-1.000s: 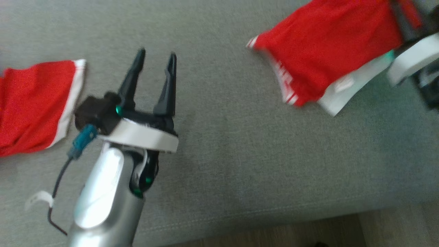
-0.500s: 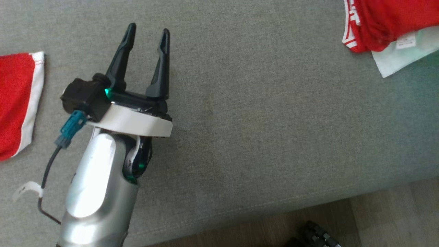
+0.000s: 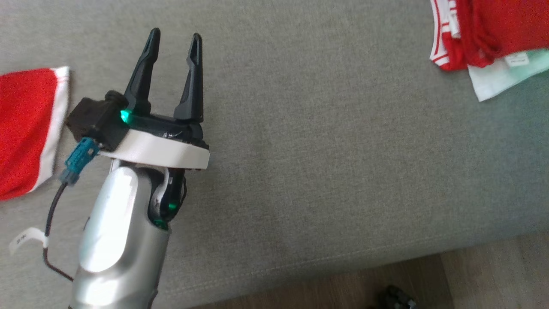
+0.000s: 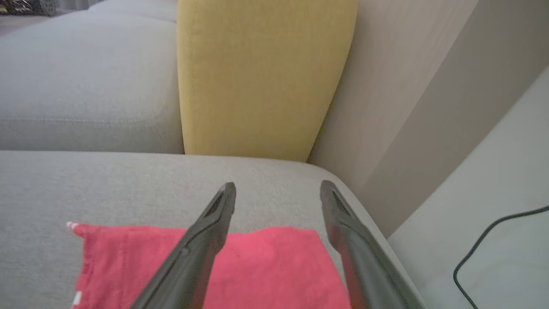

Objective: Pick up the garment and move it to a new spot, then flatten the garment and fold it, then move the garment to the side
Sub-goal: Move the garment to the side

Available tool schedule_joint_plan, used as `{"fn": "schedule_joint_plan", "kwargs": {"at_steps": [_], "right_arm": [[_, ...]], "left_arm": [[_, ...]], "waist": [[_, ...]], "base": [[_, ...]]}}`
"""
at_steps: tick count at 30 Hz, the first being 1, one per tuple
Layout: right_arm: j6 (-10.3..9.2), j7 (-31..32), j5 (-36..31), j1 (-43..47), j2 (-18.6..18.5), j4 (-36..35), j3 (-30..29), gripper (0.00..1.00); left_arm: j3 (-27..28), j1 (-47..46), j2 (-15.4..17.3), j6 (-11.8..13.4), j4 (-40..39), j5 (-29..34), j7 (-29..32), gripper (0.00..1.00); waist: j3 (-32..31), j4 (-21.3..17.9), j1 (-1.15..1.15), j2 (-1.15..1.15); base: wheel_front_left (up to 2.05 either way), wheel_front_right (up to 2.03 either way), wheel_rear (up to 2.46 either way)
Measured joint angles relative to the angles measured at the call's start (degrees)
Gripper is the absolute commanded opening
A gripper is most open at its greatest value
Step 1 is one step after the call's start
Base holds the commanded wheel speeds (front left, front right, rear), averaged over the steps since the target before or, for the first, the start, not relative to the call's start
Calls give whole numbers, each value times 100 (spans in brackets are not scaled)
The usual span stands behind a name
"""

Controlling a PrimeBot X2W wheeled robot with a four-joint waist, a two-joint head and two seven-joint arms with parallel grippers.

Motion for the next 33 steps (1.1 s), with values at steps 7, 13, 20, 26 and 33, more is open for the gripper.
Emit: {"fn": "schedule_joint_plan", "kwargs": {"at_steps": [7,13,20,26,33], "right_arm": [[0,-254,14,384,407,-740,289,100],[0,-489,278,1345,805,-1617,413,100],[0,-708,215,2910,1512,-2611,180,100],[0,-759,-100,4268,1934,-3221,-182,100],[-1,-775,-101,5113,2225,-3549,-333,100]], "left_arm": [[10,347,-2,151,2,-360,0,100],[13,901,0,202,25,-491,0,100],[-75,1569,5,256,91,-627,0,100],[-343,2085,9,258,142,-530,0,100],[-140,2621,24,520,-65,-826,0,100]], "waist": [[-631,165,0,0],[-1152,353,0,0],[-1792,673,0,0],[-2369,918,-1,0],[-2748,1025,-1,0]], "base": [[0,0,0],[0,0,0],[0,0,0],[0,0,0],[0,0,0]]}}
